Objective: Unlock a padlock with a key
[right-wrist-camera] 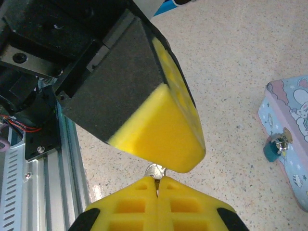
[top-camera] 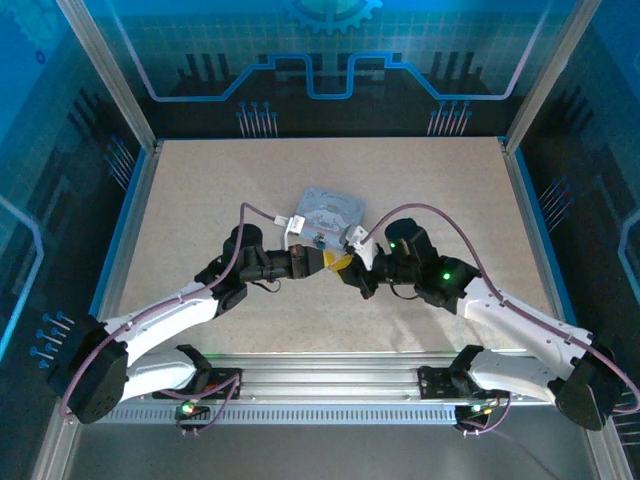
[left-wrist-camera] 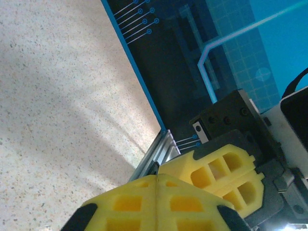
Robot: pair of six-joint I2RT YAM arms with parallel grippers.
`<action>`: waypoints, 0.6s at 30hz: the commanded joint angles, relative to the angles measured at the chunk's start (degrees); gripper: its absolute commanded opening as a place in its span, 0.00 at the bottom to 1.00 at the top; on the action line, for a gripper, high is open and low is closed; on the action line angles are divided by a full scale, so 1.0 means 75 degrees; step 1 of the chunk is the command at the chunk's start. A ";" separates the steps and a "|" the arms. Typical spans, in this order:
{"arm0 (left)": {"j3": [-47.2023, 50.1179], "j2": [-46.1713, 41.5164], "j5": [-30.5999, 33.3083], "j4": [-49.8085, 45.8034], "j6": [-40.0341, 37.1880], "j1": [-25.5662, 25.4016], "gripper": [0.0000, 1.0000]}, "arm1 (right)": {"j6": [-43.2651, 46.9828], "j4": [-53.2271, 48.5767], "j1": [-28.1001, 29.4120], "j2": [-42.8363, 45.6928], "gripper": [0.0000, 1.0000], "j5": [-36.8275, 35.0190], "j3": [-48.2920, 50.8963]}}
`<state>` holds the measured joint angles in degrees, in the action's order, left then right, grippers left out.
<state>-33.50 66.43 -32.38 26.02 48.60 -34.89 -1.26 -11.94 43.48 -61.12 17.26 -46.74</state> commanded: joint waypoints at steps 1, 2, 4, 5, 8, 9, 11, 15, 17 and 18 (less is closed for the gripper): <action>-0.0096 0.0011 0.0097 0.0382 -0.0101 -0.0063 0.00 | -0.0276 0.0197 -0.0103 0.0174 0.08 0.0433 0.0072; -0.0082 0.0005 0.0121 0.0435 -0.0101 -0.0066 0.00 | -0.0411 0.0332 -0.0177 0.0251 0.11 0.0522 0.0165; -0.0062 -0.0010 0.0137 0.0533 -0.0094 -0.0065 0.00 | -0.0718 0.0644 -0.0371 0.0392 0.18 0.0805 0.0368; -0.0053 -0.0027 0.0156 0.0592 -0.0099 -0.0075 0.00 | -0.0942 0.0851 -0.0516 0.0461 0.21 0.1011 0.0470; 0.0010 -0.0071 0.0225 0.0757 -0.0098 -0.0092 0.00 | -0.1683 0.1611 -0.0962 0.0598 0.30 0.1760 0.0788; 0.0030 -0.0089 0.0256 0.0807 -0.0103 -0.0095 0.00 | -0.1963 0.1893 -0.1105 0.0621 0.33 0.1965 0.0888; 0.0058 -0.0124 0.0296 0.0899 -0.0106 -0.0116 0.00 | -0.2553 0.2520 -0.1345 0.0616 0.37 0.2418 0.1101; 0.0104 -0.0184 0.0357 0.0984 -0.0152 -0.0133 0.00 | -0.3553 0.3536 -0.1509 0.0461 0.45 0.3038 0.1342; 0.0112 -0.0209 0.0418 0.1024 -0.0149 -0.0143 0.00 | -0.4031 0.3991 -0.1515 0.0310 0.47 0.3223 0.1381; 0.0114 -0.0215 0.0427 0.1030 -0.0144 -0.0150 0.00 | -0.4162 0.4091 -0.1509 0.0233 0.47 0.3278 0.1366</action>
<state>-33.19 66.22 -30.28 31.24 48.49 -35.48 -25.21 10.35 32.56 -58.26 36.69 -37.12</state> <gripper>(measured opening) 0.057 0.465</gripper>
